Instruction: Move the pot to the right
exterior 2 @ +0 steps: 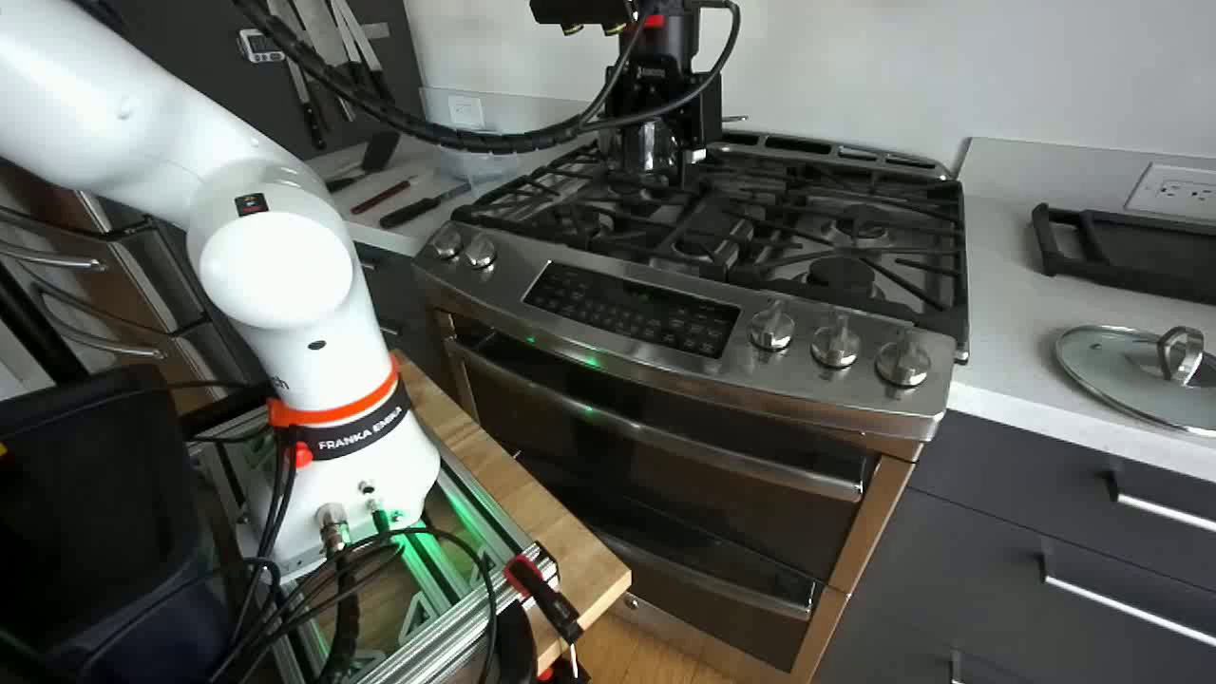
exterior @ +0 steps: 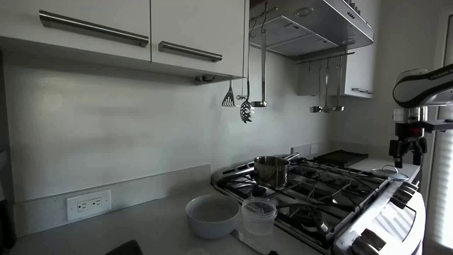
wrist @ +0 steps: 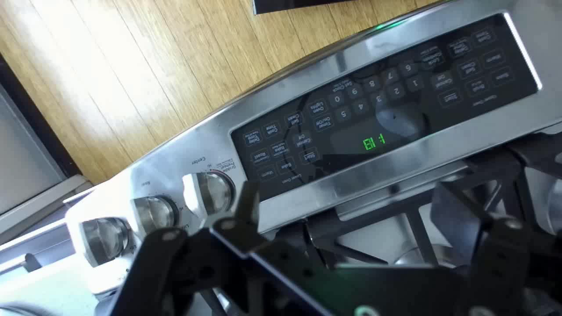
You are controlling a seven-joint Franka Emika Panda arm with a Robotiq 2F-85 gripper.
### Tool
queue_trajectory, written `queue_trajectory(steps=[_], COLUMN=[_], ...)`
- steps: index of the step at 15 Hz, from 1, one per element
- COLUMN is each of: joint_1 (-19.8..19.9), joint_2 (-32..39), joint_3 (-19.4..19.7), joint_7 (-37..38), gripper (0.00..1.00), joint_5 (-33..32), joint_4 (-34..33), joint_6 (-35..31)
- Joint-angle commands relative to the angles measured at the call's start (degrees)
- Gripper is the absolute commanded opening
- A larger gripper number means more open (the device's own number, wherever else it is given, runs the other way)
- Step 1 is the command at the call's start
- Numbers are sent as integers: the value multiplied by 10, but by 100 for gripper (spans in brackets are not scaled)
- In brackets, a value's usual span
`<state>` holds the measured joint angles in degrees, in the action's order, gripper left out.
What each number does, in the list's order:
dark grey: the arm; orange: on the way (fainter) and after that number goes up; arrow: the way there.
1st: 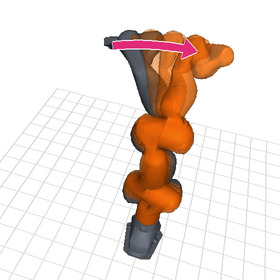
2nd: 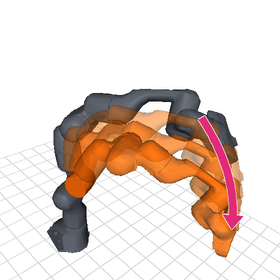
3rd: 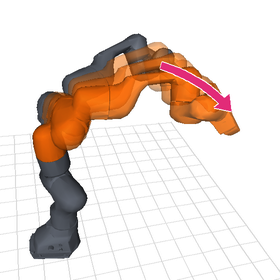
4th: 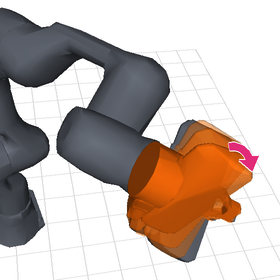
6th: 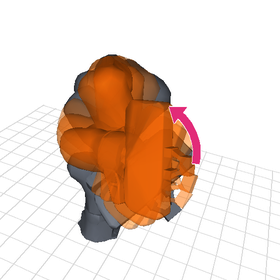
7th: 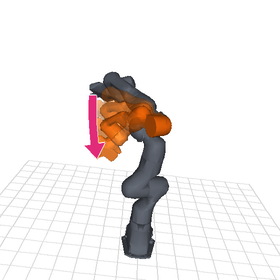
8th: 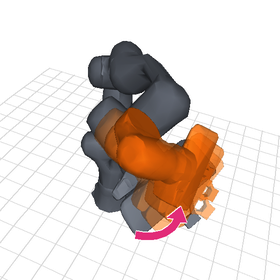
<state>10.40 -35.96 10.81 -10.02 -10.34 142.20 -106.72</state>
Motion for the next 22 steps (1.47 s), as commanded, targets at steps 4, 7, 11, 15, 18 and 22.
queue_trajectory(steps=[4, 7, 11, 15, 18, 22], joint_1=[-3, -3, -17, -45, -67, -85], joint_2=[0, 0, 47, 128, 196, 270], joint_3=[2, 2, -3, -20, -38, -60], joint_7=[1, 1, 9, 18, 22, 24], gripper=[100, 100, 100, 100, 100, 100], joint_5=[-1, -1, 11, 43, 80, 116], joint_4=[-1, -1, -44, -135, -211, -282], joint_6=[2, 2, -20, -39, -16, 12])
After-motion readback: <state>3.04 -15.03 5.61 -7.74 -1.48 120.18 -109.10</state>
